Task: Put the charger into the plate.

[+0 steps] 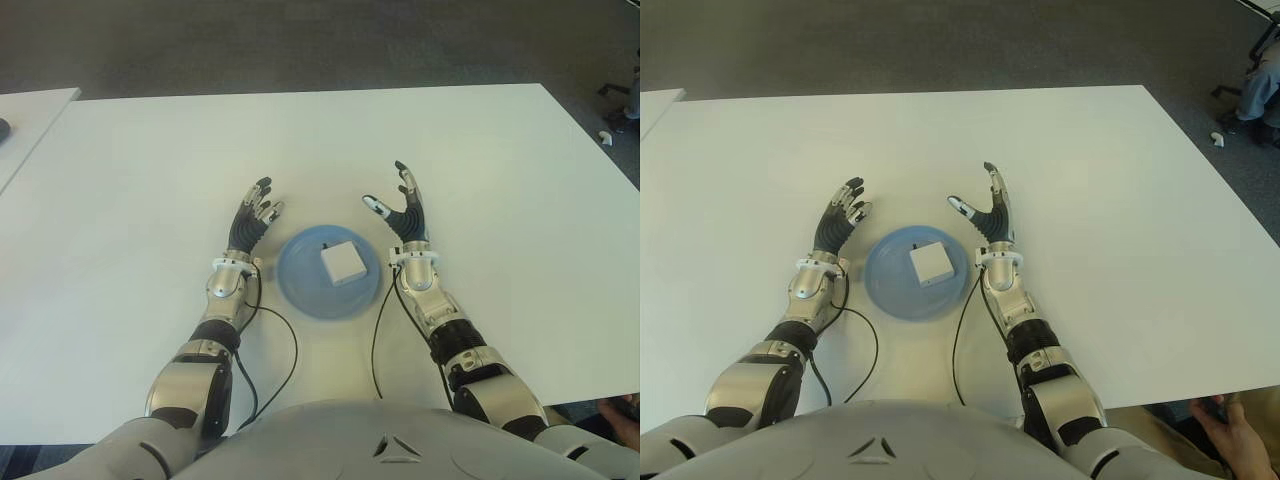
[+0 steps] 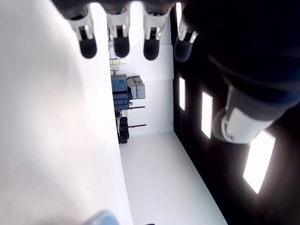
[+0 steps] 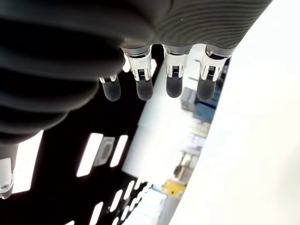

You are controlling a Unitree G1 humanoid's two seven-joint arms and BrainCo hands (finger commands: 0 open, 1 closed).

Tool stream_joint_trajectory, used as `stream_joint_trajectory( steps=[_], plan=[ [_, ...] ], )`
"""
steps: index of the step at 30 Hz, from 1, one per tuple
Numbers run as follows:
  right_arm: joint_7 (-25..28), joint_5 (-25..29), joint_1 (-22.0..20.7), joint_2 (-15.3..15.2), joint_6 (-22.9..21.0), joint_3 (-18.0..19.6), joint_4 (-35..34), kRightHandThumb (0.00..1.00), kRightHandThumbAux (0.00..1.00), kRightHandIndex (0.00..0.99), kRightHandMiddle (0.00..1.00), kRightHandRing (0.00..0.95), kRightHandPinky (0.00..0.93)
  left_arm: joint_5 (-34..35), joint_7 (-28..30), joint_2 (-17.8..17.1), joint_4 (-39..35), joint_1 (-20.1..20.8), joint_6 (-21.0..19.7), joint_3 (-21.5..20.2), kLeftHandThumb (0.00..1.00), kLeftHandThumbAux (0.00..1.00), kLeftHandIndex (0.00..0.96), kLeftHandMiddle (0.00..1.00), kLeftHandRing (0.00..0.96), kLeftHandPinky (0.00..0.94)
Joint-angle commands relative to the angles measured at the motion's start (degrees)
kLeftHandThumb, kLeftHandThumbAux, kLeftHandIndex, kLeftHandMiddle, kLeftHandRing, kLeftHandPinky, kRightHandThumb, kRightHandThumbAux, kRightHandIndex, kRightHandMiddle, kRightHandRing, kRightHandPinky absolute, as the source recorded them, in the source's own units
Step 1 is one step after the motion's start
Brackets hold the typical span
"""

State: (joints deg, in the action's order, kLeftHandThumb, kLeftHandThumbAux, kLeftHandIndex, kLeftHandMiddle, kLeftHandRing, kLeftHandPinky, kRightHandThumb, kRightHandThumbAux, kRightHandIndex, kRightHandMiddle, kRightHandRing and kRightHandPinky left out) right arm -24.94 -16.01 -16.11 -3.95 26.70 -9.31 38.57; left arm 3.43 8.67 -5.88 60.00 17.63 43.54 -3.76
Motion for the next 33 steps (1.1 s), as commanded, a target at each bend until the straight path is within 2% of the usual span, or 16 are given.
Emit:
stream_joint_trajectory(
  steps=[1,17,21,25,33],
  plan=[
    [2.7,3.7,-1.0,1.3,1.7,2.6,4.5,0.087,0.485,0.0,0.0,0.0,0.0,-0.3,1.1,1.3,5.0,-3.6,-15.9,0.5,0.014,0.567,0.122,0.084,0.021,0.004],
    [6.5,4.0,-2.2,0.9,3.1,4.4,11.6,0.047,0.496,0.0,0.0,0.0,0.0,-0.6,-0.4,1.3,5.2,-3.2,-15.4,0.4,0.015,0.569,0.083,0.084,0.026,0.003],
    [7.2,3.8,-1.6,0.9,4.7,4.5,14.6,0.037,0.489,0.0,0.0,0.0,0.0,-0.5,-0.6,1.3,5.3,-3.2,-15.3,0.2,0.014,0.576,0.071,0.078,0.027,0.011],
    [8.1,3.8,-1.5,0.8,5.8,4.6,17.9,0.029,0.477,0.0,0.0,0.0,0.0,-0.2,-0.8,1.3,5.4,-3.2,-14.8,-0.1,0.011,0.603,0.051,0.064,0.027,0.021],
    [10.5,3.8,-1.9,0.7,5.3,4.8,20.6,0.011,0.47,0.0,0.0,0.0,0.0,-0.2,-1.4,1.2,5.8,-3.2,-14.4,-0.4,0.001,0.637,0.029,0.051,0.028,0.015]
  ],
)
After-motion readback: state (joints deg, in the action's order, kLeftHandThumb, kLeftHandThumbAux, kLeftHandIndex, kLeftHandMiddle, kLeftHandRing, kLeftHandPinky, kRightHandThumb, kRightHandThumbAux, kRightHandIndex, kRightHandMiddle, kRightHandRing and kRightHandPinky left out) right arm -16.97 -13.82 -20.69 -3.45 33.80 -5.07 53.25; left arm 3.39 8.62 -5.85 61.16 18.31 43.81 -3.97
